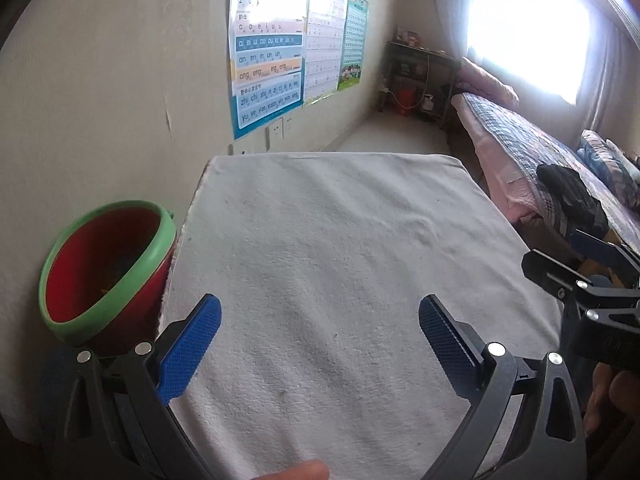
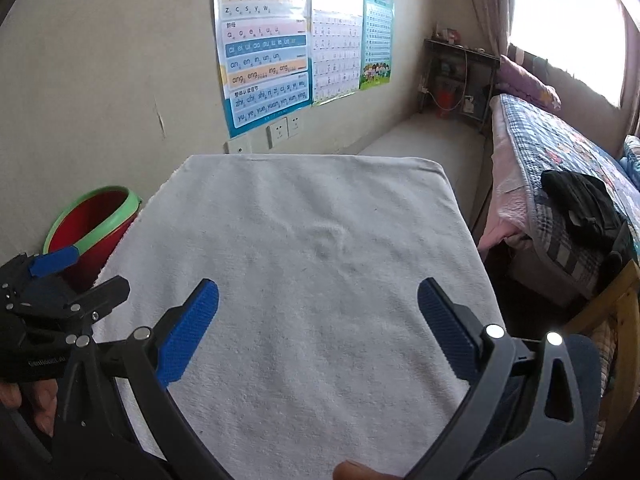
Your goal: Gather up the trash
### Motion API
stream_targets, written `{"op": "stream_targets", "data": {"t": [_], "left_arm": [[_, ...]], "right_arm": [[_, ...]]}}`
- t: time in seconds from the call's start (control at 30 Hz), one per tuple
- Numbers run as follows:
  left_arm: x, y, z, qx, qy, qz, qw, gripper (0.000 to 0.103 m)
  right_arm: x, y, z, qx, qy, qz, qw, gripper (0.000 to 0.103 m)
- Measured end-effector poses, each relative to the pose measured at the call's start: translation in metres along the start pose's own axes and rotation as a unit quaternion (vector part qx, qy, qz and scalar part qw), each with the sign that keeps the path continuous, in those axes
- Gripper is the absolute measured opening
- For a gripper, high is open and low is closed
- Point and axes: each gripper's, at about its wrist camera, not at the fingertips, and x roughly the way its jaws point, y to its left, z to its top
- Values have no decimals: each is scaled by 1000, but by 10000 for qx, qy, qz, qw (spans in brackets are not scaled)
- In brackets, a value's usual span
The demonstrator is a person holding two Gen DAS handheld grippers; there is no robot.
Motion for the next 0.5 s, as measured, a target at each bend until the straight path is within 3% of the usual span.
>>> {"op": "stream_targets", "data": {"t": [0.5], "left_arm": [[-1, 2, 0, -81, -111, -72, 9999, 95]], "right_arm": [[-2, 2, -3, -3, -85, -91, 9999, 98]]}}
